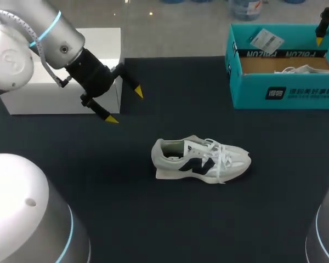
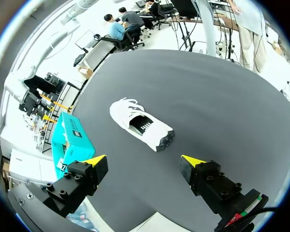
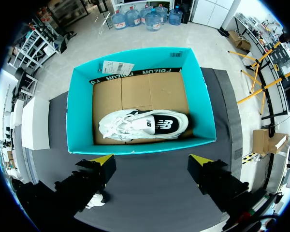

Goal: Take the shoe out of the shoebox, open the shoe tongue, remove and reinsert the insole, then place the shoe into the shoebox

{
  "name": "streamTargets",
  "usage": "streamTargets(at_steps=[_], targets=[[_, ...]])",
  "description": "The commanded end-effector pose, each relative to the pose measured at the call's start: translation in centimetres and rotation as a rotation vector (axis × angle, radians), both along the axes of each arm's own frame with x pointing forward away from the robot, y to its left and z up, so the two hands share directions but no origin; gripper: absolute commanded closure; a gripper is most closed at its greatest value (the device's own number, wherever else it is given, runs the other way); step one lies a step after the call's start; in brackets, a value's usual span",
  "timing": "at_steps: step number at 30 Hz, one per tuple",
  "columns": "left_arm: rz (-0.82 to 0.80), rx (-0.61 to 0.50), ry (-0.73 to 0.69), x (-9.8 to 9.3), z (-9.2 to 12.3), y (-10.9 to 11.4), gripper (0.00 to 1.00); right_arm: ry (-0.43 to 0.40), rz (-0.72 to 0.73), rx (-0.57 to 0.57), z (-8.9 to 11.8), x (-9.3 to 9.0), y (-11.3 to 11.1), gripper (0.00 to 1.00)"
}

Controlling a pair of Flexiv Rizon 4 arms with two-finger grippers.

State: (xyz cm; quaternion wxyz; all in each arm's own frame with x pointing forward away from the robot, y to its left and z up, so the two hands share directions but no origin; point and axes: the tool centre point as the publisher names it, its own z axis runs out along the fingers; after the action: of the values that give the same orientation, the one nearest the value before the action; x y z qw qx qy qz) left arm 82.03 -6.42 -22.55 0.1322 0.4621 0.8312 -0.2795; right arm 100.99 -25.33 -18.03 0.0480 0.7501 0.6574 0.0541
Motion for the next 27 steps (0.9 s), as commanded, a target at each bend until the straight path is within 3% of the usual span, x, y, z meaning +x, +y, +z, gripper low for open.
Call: streamTargets(at_steps=[1, 5, 9, 15, 27], targets=[[0.071, -0.063, 0.029, -0.6, -0.5, 0.7, 0.0, 0.0, -0.001, -0.001, 0.0, 0.0, 0.0, 0.0], [0.237, -0.186, 0.223, -1.1, -1.4, 2.0, 0.0, 0.0, -0.001, -0.001, 0.0, 0.0, 0.0, 0.0], [0.326, -0.241, 0.318, -1.2, -2.5, 2.8, 0.0, 0.0, -0.001, -0.001, 0.0, 0.0, 0.0, 0.0], [0.489, -0.41, 0.503, -0.9, -2.5, 3.6, 0.0, 0.0, -0.001, -0.001, 0.0, 0.0, 0.0, 0.0], [0.521, -0.419, 0.514, -1.0, -3.2, 3.4, 0.0, 0.0, -0.001, -0.001, 0.0, 0.0, 0.0, 0.0]])
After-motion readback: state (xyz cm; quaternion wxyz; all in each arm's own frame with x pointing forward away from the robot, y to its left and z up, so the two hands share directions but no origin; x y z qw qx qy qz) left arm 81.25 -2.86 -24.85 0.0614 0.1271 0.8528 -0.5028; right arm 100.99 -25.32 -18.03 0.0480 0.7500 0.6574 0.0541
